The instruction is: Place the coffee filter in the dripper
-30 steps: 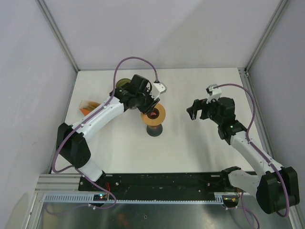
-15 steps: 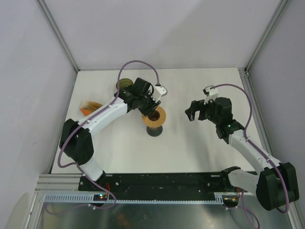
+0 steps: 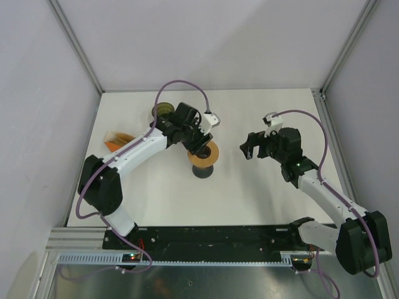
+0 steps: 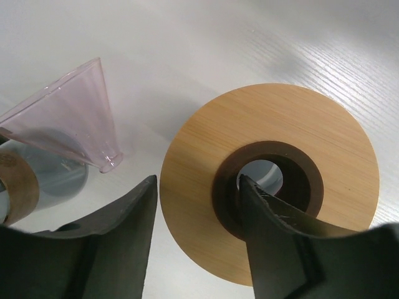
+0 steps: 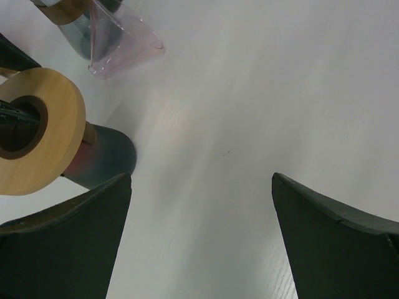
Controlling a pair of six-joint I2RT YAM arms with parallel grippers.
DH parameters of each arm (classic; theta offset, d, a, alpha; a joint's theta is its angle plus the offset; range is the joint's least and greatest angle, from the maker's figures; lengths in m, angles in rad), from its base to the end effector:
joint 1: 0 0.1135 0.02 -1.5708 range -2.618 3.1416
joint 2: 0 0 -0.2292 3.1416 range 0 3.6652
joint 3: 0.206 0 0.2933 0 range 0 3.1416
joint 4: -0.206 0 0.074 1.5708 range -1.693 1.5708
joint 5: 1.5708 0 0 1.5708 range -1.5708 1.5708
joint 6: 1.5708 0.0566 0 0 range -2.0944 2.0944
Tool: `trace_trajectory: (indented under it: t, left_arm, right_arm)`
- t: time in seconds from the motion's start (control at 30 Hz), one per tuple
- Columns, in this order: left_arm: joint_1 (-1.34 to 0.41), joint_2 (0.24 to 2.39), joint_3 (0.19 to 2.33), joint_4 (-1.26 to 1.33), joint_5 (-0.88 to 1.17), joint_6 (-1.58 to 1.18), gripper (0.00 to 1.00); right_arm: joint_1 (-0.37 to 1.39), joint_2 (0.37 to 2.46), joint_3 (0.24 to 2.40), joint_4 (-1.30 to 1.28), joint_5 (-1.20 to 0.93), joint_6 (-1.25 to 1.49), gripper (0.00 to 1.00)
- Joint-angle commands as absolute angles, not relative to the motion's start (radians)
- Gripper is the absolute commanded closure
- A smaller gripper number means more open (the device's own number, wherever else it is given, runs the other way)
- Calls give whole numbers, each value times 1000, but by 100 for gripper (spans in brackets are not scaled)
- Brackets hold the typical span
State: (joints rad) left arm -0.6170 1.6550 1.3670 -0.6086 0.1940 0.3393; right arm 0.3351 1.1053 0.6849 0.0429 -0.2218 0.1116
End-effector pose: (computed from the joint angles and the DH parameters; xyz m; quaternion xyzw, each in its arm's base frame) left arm 0.3301 -0.2475 0.2167 0.4606 0.8192 -0.1361 0.3134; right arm 0.3017 0.1182 0.2083 -0.1535 0.8101 0.2130 0.5243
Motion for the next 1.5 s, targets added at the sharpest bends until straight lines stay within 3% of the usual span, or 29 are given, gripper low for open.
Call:
trace_trajectory:
  t: [0.0,0.47,0.67,0.9,1.0,1.23,1.33,1.47]
  left_arm:
    - [-626,1598,1367,-593,199,354,38]
    - [-615,1471,1407,-596,138,413,12]
    - [-507,1417,1384,-597,135,391,10]
    - [-376,1346,1316,-595,194,365,10]
    - [-355,1326,1281,-595,197,371,10]
    - [-265,1314,1244,-594,245,377,11]
    - [-240,1320,1236,-594,261,379,11]
    - [-229,1327,1231,-592,269,382,11]
  right_arm:
    - [344,1109,730,89,-218,109,1]
    - [305,1335,1032,50,-328,243,1]
    - [257,1588,1232,103,-456,459,7]
    - [286,1975,1593,-23,-566,609,13]
    - [320,2127,1774,-133,-617,586,14]
    - [392,2210,1815,116,-839,314,16]
    - [400,2274,1937,4,-871,221,18]
    - [419,2396,2127,-248,-901,90,29]
